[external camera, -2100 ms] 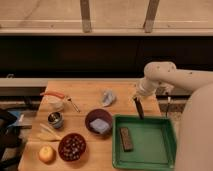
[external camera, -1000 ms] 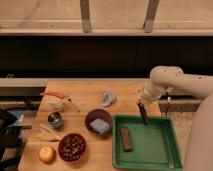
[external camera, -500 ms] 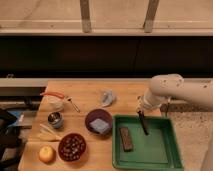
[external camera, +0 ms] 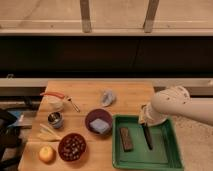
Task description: Wipe tray with brush
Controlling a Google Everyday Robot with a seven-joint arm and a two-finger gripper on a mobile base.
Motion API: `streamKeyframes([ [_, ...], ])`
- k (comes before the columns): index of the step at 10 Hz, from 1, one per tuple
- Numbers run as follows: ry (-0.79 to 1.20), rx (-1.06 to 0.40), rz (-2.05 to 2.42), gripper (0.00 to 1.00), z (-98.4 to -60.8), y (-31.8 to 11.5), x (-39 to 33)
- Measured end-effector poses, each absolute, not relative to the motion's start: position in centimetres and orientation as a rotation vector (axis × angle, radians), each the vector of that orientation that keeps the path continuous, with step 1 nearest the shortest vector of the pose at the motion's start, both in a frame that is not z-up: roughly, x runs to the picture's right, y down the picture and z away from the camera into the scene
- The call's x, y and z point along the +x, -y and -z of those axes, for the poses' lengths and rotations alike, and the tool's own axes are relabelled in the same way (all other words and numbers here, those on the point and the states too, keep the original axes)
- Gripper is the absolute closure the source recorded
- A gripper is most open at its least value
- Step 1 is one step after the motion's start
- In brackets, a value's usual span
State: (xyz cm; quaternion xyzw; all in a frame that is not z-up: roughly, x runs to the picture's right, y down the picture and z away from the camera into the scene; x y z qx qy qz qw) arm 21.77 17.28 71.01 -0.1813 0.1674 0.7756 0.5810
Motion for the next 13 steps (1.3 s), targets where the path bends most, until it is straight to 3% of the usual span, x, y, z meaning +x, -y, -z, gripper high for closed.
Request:
streamKeyframes([
  [7,-0.527,-0.394,-1.964,1.00,-70.2,-22.1,28.6],
  [13,-0.501,-0.319,-1.945,1.00,-71.7,-17.8,27.7],
])
